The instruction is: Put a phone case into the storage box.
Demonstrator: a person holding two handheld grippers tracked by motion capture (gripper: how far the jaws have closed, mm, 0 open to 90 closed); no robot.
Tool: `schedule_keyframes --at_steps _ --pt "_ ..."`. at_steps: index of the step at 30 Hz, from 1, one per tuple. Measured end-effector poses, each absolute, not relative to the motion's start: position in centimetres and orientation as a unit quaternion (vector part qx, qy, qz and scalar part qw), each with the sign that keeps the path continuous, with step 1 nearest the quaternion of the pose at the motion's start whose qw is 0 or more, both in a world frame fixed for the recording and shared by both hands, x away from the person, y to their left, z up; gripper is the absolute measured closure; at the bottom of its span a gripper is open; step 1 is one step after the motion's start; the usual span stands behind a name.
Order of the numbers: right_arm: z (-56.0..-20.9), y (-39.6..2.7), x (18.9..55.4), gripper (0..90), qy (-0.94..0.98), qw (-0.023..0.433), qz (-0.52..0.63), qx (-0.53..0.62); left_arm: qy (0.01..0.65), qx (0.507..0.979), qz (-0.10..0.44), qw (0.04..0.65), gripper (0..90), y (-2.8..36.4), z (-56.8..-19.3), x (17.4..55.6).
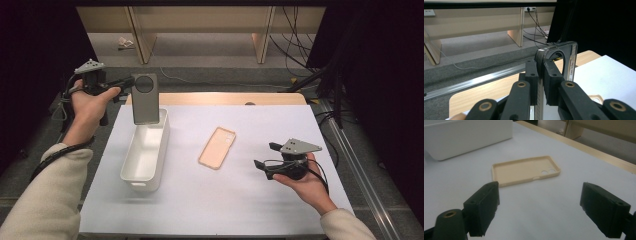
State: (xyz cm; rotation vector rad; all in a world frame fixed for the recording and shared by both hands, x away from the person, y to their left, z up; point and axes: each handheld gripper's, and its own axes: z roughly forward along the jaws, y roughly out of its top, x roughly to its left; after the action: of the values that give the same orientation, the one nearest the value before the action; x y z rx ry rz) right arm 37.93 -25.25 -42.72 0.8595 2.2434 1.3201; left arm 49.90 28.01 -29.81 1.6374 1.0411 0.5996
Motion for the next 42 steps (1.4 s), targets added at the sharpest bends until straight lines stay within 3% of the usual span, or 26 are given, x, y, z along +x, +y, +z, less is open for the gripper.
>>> schedule_keyframes --at_steps 42 --pt "-42.9 -25.3 38.0 17.1 0.802 0.196 0.472 0.309 0.434 0.696 0.251 0.514 82.6 27.1 -32.3 52.4"
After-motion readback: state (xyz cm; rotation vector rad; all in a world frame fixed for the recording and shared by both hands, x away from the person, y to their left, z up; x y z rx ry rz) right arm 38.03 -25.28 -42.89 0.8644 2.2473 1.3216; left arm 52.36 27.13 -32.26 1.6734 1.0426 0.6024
